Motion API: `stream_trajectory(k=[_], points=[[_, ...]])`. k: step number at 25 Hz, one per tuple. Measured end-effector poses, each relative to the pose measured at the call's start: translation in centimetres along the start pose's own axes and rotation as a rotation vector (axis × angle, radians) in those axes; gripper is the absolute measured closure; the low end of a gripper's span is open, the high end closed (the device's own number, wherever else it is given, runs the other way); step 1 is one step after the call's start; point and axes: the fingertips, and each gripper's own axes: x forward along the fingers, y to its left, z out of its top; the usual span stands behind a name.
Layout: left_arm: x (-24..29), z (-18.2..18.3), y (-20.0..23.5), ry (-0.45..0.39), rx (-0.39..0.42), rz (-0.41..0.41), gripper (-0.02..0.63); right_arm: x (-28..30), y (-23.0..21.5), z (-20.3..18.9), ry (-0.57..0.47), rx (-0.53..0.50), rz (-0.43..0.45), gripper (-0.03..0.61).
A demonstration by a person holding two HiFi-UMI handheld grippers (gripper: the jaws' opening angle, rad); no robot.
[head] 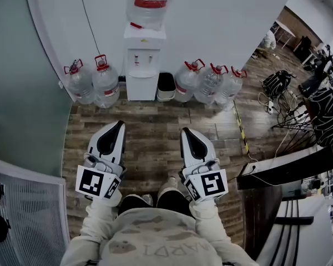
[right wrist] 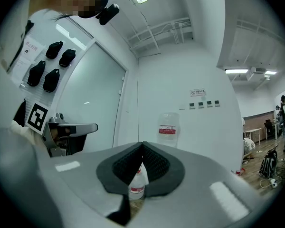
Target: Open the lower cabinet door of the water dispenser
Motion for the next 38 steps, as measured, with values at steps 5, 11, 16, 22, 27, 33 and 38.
stream_trajectory(k=[5,11,16,22,27,33,38], points=[[1.4,-0.6,1.1,0.002,0.0,0.011,0.611,1.7,-0.8,-0.5,0.001,0.004,0.008,0.569],[4.5,-1.4,3.4,0.003,0.001,0.032,0.611,5.5,-3.0,-1.4,-0.003,0.018,0.027,0.569],[8.4,-1.9,5.4,-0.004,0.01,0.05,0.612,9.4,-5.5,-1.7,-0.009,0.019,0.05,0.569],[14.0,-2.3,7.4,-0.01,0.026,0.068,0.612,14.6,-9.4,-1.6,-0.021,0.017,0.079,0.569],[18.2,-2.5,9.1,-0.015,0.039,0.089,0.611,18.8,-12.4,-1.6,-0.029,0.02,0.11,0.569],[22.9,-3.2,10.7,-0.014,0.049,0.121,0.611,23.0,-16.1,-2.0,-0.036,0.022,0.145,0.569],[25.8,-3.6,11.4,-0.02,0.06,0.138,0.611,25.5,-18.4,-2.5,-0.04,0.026,0.166,0.569]])
